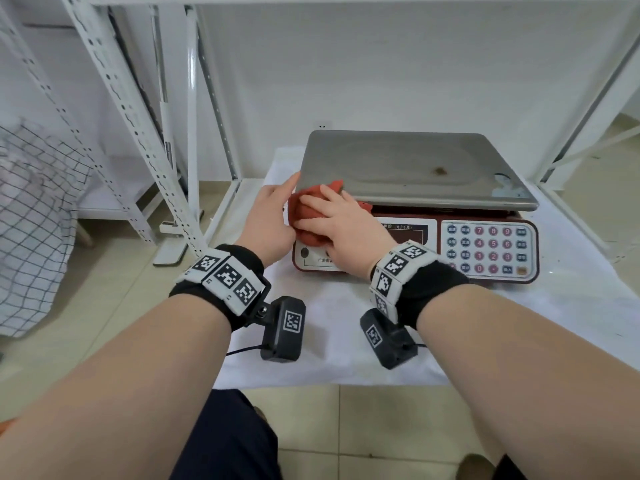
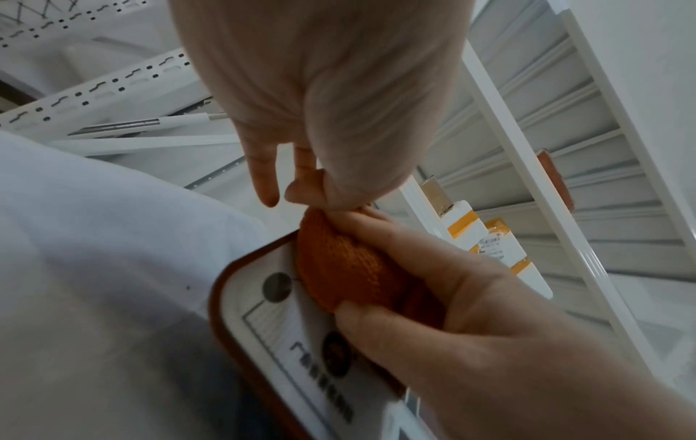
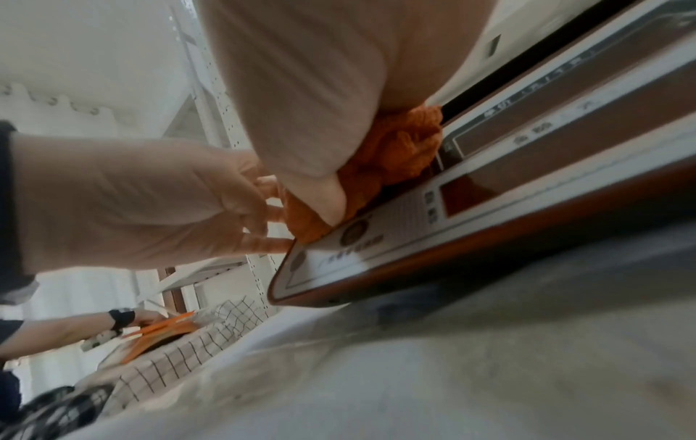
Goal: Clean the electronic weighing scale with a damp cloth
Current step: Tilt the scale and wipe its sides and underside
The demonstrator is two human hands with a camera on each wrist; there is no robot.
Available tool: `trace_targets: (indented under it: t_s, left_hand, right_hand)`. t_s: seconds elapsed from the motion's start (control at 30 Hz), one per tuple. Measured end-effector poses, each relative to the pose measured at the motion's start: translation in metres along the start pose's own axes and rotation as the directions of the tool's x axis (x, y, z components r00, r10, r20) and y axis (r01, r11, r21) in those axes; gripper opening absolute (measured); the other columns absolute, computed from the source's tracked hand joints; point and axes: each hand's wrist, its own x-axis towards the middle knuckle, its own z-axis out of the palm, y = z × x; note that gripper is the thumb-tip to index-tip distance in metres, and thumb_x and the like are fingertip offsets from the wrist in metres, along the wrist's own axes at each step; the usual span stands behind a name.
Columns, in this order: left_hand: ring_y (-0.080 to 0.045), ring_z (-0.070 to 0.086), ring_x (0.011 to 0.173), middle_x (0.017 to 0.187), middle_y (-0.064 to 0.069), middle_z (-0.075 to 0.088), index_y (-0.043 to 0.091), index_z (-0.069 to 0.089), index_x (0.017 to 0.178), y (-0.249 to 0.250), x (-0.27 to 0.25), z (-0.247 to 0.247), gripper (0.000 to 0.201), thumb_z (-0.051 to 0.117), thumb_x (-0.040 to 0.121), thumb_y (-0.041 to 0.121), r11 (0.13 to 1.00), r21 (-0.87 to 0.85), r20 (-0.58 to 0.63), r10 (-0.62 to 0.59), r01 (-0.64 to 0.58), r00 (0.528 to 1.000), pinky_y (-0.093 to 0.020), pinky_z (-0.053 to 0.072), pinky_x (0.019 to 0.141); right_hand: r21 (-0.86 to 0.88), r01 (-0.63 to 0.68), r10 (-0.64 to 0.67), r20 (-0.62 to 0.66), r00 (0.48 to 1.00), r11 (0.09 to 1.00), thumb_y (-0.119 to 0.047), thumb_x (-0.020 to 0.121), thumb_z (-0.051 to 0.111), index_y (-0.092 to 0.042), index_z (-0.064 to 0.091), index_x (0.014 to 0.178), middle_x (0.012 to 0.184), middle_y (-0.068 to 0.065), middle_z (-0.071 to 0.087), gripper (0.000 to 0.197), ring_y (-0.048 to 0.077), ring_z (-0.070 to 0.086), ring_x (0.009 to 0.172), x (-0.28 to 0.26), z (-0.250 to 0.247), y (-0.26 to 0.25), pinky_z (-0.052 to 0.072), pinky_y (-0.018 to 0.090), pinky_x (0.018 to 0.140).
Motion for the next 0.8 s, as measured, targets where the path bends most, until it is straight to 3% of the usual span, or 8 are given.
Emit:
trace_targets:
  t_s: [0.1,0.2,0.27,0.4,0.5,0.57,0.67,0.8]
  left_hand:
    - [-0.012,0.043,0.103,0.118,-0.001,0.038,0.026,0.035,0.143,0.000,-0.007,0.003,0.077,0.046,0.077,-0.010,0.999,0.029,-0.031,-0.016,0.017,0.999,-0.019,0.036,0.093]
    - [-0.011,0.042,0.099,0.123,-0.005,0.043,0.023,0.038,0.140,0.001,-0.011,0.006,0.069,0.050,0.079,-0.007,0.996,0.085,-0.042,-0.030,0.034,0.999,-0.018,0.034,0.087]
    - [-0.015,0.045,0.104,0.127,-0.007,0.045,0.020,0.038,0.139,0.003,-0.012,0.009,0.065,0.053,0.081,-0.003,0.994,0.104,-0.041,-0.041,0.045,0.998,-0.021,0.036,0.088]
    - [-0.020,0.048,0.114,0.129,-0.006,0.046,0.021,0.035,0.140,0.005,-0.012,0.016,0.064,0.056,0.083,0.000,0.989,0.108,-0.080,-0.089,0.097,0.993,-0.027,0.042,0.092]
    - [-0.024,0.055,0.107,0.120,-0.004,0.050,0.023,0.038,0.137,0.011,-0.015,0.023,0.057,0.055,0.085,0.005,0.991,0.070,-0.110,-0.103,0.111,0.989,-0.033,0.048,0.086]
    - [-0.029,0.059,0.095,0.113,-0.005,0.053,0.022,0.040,0.134,0.016,-0.017,0.027,0.050,0.053,0.087,0.009,0.993,0.058,-0.123,-0.091,0.098,0.988,-0.038,0.052,0.079]
    - [-0.028,0.056,0.100,0.116,-0.007,0.053,0.020,0.039,0.136,0.021,-0.020,0.031,0.051,0.051,0.088,0.009,0.990,0.069,-0.136,-0.116,0.126,0.984,-0.041,0.052,0.082]
    - [-0.027,0.056,0.099,0.115,-0.006,0.054,0.021,0.041,0.133,0.023,-0.022,0.031,0.047,0.050,0.088,0.011,0.988,0.059,-0.137,-0.133,0.142,0.982,-0.042,0.052,0.083]
  right_hand:
    - [-0.013,0.023,-0.022,0.061,0.998,1.000,-0.010,0.077,0.059,-0.024,0.070,0.110,0.132,0.003,0.056,0.038,0.035,0.042,0.128,-0.010,-0.006,0.005,0.036,0.050,0.103]
    - [0.001,-0.032,0.032,-0.008,0.999,0.999,-0.023,0.071,0.051,-0.029,0.072,0.101,0.119,-0.003,0.065,0.037,0.032,0.059,0.102,-0.028,-0.008,0.011,0.050,0.046,0.086]
    - [0.010,-0.104,0.105,-0.047,0.993,0.994,-0.032,0.072,0.044,-0.031,0.071,0.102,0.118,-0.007,0.065,0.040,0.030,0.059,0.094,-0.043,-0.011,0.020,0.051,0.043,0.081]
    - [-0.020,-0.229,0.227,-0.077,0.971,0.973,-0.022,0.065,0.050,-0.032,0.067,0.112,0.124,-0.008,0.062,0.051,0.030,0.054,0.095,-0.072,-0.021,0.037,0.050,0.042,0.081]
    - [-0.018,-0.326,0.323,-0.100,0.941,0.945,-0.024,0.063,0.051,-0.032,0.065,0.115,0.126,-0.009,0.060,0.054,0.029,0.052,0.099,-0.087,-0.024,0.044,0.047,0.041,0.090]
    - [-0.018,-0.388,0.383,-0.111,0.917,0.922,-0.026,0.065,0.051,-0.032,0.063,0.117,0.127,-0.011,0.059,0.054,0.028,0.050,0.104,-0.098,-0.025,0.051,0.040,0.034,0.097]
    - [-0.018,-0.462,0.457,-0.114,0.882,0.887,-0.031,0.068,0.048,-0.034,0.060,0.120,0.129,-0.013,0.057,0.054,0.026,0.049,0.107,-0.115,-0.029,0.060,0.026,0.023,0.097]
    - [0.001,-0.578,0.575,-0.108,0.811,0.816,-0.030,0.078,0.056,-0.034,0.055,0.127,0.132,-0.014,0.054,0.049,0.026,0.043,0.105,-0.135,-0.043,0.066,0.033,0.028,0.095]
